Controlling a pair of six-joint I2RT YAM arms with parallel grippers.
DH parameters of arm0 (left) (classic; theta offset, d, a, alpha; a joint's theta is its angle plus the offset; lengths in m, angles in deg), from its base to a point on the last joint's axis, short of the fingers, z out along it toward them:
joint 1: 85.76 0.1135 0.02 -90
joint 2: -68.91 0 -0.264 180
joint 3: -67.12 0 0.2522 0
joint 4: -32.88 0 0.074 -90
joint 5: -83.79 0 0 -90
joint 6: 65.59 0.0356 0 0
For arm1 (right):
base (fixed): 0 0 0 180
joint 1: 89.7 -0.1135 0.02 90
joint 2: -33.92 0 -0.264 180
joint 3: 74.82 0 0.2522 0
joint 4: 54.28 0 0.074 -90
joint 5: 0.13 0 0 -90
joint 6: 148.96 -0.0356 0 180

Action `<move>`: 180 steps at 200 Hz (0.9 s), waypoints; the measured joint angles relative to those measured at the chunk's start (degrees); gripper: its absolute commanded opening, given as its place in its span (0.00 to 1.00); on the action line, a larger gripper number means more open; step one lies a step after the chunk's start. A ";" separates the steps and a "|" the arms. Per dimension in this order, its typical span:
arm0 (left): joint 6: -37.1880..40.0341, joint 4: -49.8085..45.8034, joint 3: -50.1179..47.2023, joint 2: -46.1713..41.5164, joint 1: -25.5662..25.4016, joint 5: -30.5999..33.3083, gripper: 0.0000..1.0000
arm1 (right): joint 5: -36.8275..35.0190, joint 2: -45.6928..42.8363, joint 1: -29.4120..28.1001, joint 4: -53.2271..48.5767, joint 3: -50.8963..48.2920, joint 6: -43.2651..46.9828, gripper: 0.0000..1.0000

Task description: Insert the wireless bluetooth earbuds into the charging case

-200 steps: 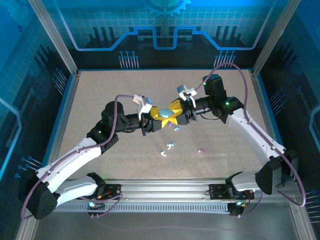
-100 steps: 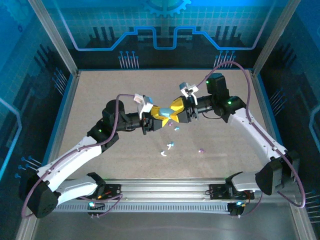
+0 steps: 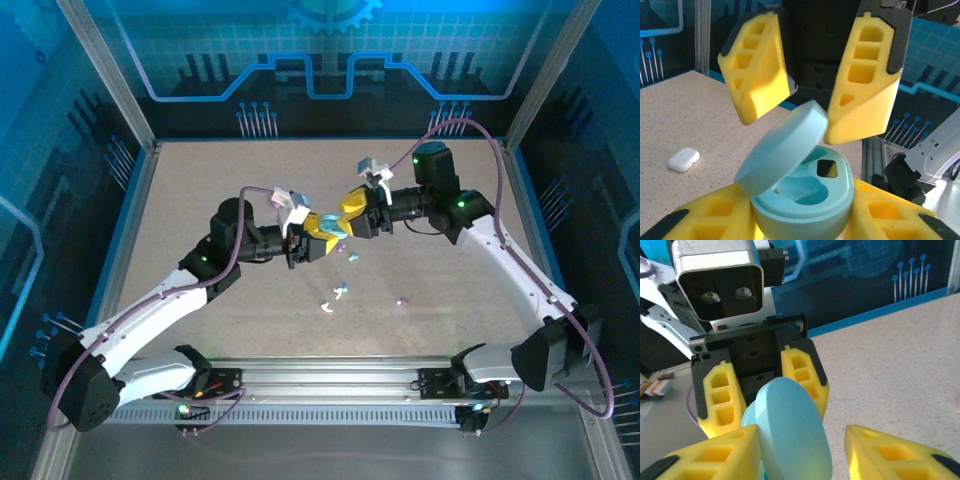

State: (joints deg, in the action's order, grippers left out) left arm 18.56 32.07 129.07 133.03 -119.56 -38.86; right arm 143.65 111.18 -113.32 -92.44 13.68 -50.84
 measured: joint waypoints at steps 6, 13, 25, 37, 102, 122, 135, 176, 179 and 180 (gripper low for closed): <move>0.02 0.00 0.00 0.15 -0.02 -0.28 0.24 | -0.81 -0.11 -0.13 0.20 0.00 0.35 0.43; 0.02 0.00 0.00 0.33 -0.02 -0.57 0.24 | -1.42 -0.17 -0.22 0.37 0.00 0.85 0.42; 0.02 0.02 0.00 0.50 -0.02 -0.96 0.24 | -2.29 -0.17 -0.39 0.31 0.00 2.05 0.40; 0.02 0.22 0.00 0.74 -0.02 -1.51 0.24 | -3.21 -0.15 -0.72 -0.26 0.00 3.78 0.37; 0.92 1.64 0.00 1.75 -0.11 -2.78 0.27 | -4.76 0.92 -1.20 -4.37 2.43 10.49 0.19; 1.99 1.92 0.00 1.86 -0.13 -2.78 0.31 | -5.22 1.09 -1.20 -4.79 2.84 11.08 0.15; 2.47 1.95 0.00 2.03 -0.20 -2.78 0.36 | -5.84 1.09 -1.20 -4.79 2.84 11.13 0.14; 3.06 2.78 0.04 3.78 -0.24 -1.90 0.70 | -10.43 0.94 -2.54 -4.13 2.64 11.21 0.12; 2.71 2.75 0.04 3.89 -0.24 -1.86 0.71 | -10.82 0.83 -2.69 -4.02 2.56 11.21 0.12; 2.78 2.78 0.07 3.91 -0.24 -1.86 0.71 | -11.06 0.79 -2.78 -3.98 2.49 11.21 0.12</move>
State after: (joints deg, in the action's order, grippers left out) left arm 21.34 34.85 129.13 136.94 -119.80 -40.72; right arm 132.59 111.96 -116.09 -96.42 16.17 -39.63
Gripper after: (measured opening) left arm 0.652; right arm 0.129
